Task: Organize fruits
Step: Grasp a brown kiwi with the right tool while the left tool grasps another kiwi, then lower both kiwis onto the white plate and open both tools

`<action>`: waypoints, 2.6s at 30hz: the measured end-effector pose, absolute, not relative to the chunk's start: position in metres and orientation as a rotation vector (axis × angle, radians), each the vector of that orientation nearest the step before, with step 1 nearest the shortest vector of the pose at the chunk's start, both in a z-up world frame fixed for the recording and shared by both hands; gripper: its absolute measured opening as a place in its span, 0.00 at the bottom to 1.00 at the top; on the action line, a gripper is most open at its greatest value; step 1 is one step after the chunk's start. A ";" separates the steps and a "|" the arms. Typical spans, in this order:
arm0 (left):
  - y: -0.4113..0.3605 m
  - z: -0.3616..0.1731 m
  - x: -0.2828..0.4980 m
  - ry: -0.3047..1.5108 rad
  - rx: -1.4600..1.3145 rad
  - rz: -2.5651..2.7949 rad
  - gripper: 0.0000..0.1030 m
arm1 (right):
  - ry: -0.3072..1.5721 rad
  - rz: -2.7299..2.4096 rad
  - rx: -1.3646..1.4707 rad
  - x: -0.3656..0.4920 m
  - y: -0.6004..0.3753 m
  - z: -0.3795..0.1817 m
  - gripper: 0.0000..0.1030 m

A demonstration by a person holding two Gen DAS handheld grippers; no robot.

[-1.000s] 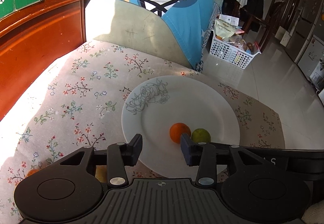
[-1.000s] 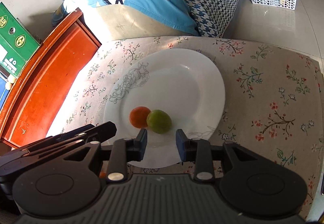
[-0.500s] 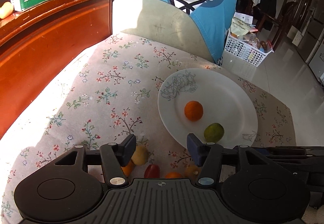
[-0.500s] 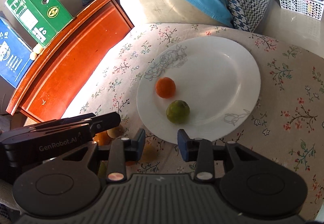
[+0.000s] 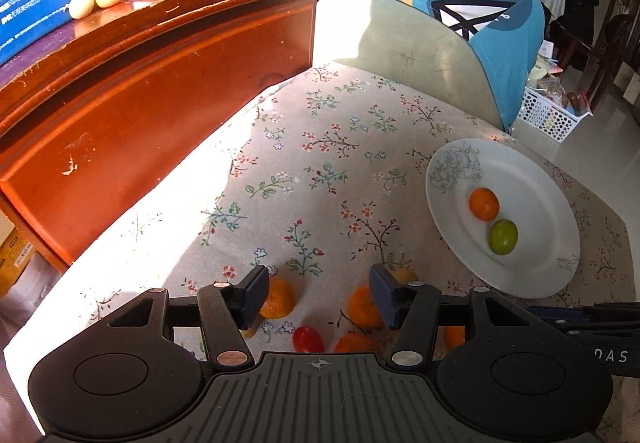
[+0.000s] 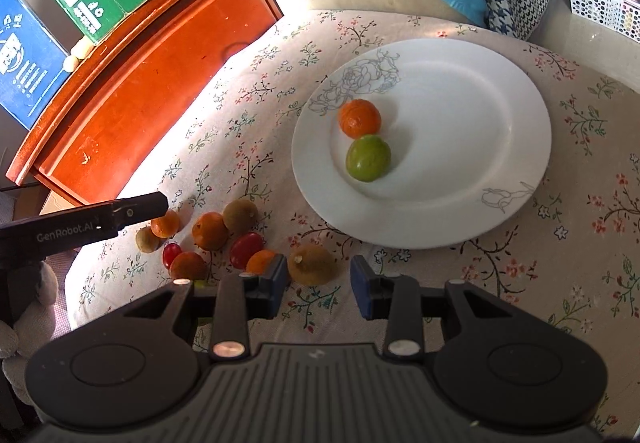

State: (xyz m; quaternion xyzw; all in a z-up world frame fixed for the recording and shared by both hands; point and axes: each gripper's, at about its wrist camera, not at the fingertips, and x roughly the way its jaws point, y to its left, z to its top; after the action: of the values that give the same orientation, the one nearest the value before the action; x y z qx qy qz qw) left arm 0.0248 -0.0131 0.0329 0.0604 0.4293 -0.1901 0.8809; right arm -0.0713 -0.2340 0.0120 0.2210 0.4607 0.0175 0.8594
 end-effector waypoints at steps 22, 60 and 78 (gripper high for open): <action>0.027 -0.006 0.029 0.961 0.137 -0.307 0.51 | 1.011 0.025 0.423 -0.063 -0.219 0.001 0.42; 0.005 0.026 0.016 0.833 0.109 -0.368 0.24 | 0.874 0.066 0.354 -0.063 -0.217 0.028 0.28; -0.067 0.045 0.005 0.795 0.078 -0.531 0.24 | 0.742 -0.074 0.453 -0.067 -0.273 0.063 0.28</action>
State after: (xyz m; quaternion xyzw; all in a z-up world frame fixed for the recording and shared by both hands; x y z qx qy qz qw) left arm 0.0054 -0.0667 0.0454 0.0377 0.3827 -0.2554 0.8871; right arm -0.0668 -0.2732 0.0625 0.2194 0.3593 -0.0357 0.9064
